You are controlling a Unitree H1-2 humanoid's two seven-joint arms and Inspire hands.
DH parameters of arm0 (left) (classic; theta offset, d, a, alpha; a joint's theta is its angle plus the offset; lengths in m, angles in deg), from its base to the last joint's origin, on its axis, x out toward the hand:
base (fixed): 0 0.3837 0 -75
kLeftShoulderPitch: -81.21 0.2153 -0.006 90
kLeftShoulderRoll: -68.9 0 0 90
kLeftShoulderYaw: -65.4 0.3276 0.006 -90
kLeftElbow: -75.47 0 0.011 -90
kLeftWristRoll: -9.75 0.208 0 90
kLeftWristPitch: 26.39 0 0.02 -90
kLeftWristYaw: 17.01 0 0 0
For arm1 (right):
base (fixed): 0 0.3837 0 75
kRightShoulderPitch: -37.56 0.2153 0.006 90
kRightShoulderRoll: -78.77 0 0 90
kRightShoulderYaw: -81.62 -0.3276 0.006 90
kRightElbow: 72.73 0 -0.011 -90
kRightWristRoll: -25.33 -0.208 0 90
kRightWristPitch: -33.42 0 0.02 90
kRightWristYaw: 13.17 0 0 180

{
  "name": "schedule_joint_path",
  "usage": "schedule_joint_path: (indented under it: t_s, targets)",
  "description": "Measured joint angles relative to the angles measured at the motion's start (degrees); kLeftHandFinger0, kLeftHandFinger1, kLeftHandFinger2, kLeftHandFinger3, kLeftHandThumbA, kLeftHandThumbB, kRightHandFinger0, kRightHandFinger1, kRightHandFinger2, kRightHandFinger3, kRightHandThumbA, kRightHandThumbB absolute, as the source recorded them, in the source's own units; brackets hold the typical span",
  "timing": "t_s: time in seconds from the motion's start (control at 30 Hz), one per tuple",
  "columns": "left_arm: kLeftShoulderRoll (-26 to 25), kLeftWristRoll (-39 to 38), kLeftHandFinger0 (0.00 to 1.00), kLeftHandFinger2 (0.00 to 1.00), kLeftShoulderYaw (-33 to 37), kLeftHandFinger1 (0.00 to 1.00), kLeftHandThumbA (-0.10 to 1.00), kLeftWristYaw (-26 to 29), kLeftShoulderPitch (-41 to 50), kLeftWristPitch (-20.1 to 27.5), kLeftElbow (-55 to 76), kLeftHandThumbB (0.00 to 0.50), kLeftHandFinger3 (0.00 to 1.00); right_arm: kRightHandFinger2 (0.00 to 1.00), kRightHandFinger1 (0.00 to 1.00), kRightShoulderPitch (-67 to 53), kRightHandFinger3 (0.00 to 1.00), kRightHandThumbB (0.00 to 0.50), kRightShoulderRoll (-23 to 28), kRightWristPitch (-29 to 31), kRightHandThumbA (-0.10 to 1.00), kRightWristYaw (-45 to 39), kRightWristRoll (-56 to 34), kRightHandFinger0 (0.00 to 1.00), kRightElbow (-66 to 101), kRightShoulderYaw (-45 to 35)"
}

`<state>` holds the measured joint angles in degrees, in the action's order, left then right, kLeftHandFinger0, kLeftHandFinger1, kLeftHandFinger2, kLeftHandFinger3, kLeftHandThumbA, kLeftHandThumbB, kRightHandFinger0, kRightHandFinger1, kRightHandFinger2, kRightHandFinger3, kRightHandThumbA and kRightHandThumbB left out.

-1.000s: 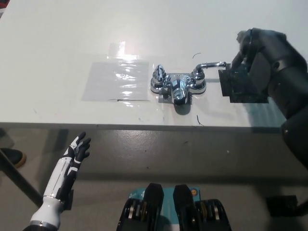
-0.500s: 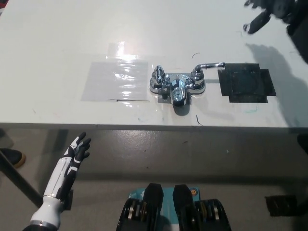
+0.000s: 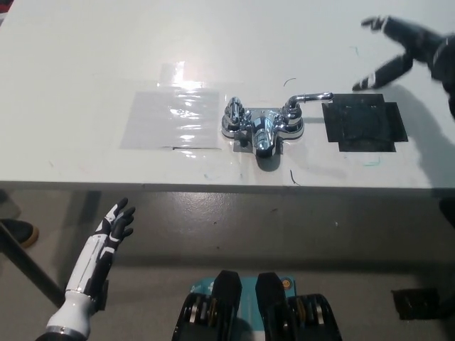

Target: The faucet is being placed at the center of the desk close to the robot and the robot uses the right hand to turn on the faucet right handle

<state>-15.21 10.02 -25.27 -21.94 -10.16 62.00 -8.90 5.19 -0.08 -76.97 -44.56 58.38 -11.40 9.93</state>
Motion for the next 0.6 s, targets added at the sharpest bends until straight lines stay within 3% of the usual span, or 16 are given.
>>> schedule_joint_path:
  t_s: [0.1,0.13,0.3,0.47,0.6]
  targets:
    - [0.01,0.0,1.0,1.0,0.03,1.0,0.93,0.0,-0.03,-0.06,-0.29,0.1,1.0,1.0,1.0,-6.44,1.0,0.239,-0.44,-0.36,0.87,0.03,-0.69,1.0,5.42,-2.32]
    - [0.01,0.0,1.0,1.0,0.03,1.0,0.93,0.0,-0.03,-0.06,-0.32,0.103,1.0,1.0,1.0,-7.31,1.0,0.21,-0.51,-0.4,0.83,0.04,-0.83,1.0,6.14,-2.6]
    - [0.03,0.0,1.0,1.0,0.06,1.0,0.93,0.0,-0.15,-0.31,-1.32,0.113,1.0,1.0,1.0,-17.82,1.0,0.201,-2.06,-0.62,0.77,0.47,-2.56,1.0,14.77,-6.14]
    - [0.05,0.0,1.0,1.0,0.08,1.0,0.93,0.0,-0.77,-0.67,-2.0,0.093,1.0,1.0,1.0,-25.23,1.0,0.262,-3.99,-0.61,0.82,1.24,-4.72,1.0,22.58,-9.35]
    - [0.06,0.0,1.0,1.0,0.08,1.0,0.93,0.01,-1.51,-0.74,-2.28,0.091,1.0,1.0,1.0,-28.17,1.0,0.229,-4.95,-0.61,0.77,2.04,-6.38,1.0,28.27,-12.03]
